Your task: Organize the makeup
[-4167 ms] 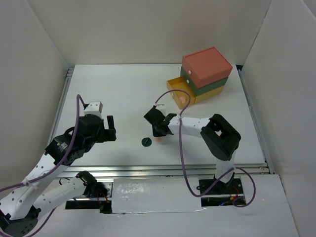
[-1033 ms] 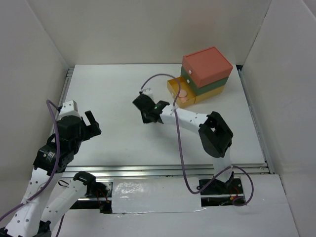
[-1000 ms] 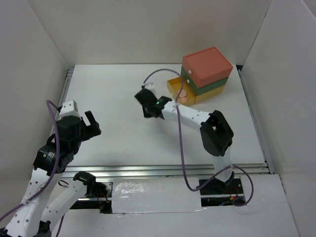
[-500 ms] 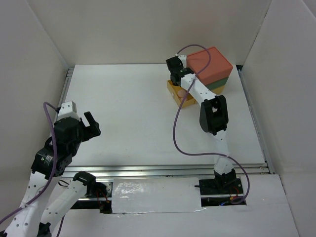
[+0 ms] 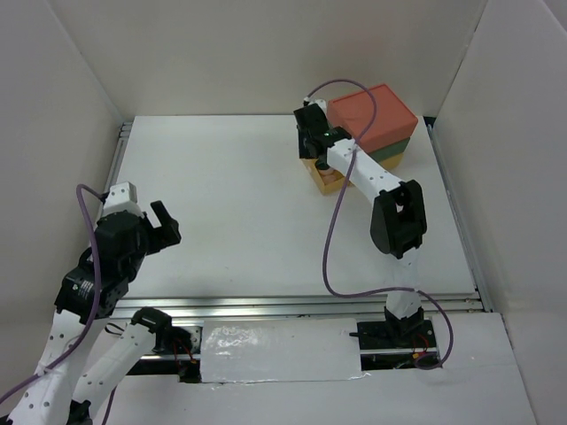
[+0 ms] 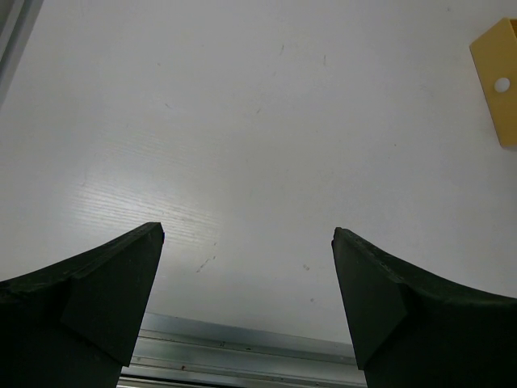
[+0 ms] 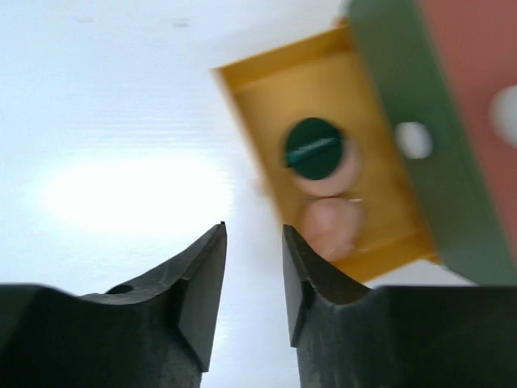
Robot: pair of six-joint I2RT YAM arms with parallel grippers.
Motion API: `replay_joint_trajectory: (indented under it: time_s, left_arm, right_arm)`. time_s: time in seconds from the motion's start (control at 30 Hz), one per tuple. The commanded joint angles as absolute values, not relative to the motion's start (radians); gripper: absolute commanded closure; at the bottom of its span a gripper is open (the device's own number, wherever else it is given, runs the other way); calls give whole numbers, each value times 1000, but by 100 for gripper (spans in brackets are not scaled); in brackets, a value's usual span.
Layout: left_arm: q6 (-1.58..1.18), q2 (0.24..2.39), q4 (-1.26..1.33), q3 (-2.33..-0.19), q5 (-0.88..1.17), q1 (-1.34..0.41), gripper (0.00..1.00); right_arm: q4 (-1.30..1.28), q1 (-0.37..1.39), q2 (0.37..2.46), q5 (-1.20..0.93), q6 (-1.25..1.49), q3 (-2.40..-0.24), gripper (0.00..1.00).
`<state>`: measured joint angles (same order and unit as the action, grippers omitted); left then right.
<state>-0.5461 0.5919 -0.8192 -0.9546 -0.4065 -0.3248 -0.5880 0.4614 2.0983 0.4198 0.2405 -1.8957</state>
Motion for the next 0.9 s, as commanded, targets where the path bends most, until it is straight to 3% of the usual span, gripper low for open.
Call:
replay_joint_trajectory:
  time_s: [0.0,0.07,0.13,0.2,0.3,0.5,0.57,0.87]
  left_arm:
    - [-526,563,-775,-953,-410,-321,1]
    - [-526,560,-775,-951,-410,-321,1]
    - [-523,558,-775,-951,-405,-321,1]
    - [-522,557,-773,-951,-400,-321,0]
    - [-520,549,-772,-950,-399,-321,1]
    - [-517,548,-767,-950,-391,-321,1]
    - [-517,551,-769,-950,-391,-321,0]
    - [-515,534,-767,-950,-388,-321,1]
  right_arm:
    - [-506,511,2046,240,245,-1832,60]
    - [-483,532,2098,219,247,-1824,65]
    - [-512,541,2190,257,239,-1885,79]
    - [-577,545,2285,389,229,-1977,90]
    - [-632,549,2353,567,216,-2042,96]
    - [-588,537,2359,718,172,-2036,96]
    - [-586,532,2361,753,166,-2048,91]
    - [-689,466,2445,753,164,-2178,85]
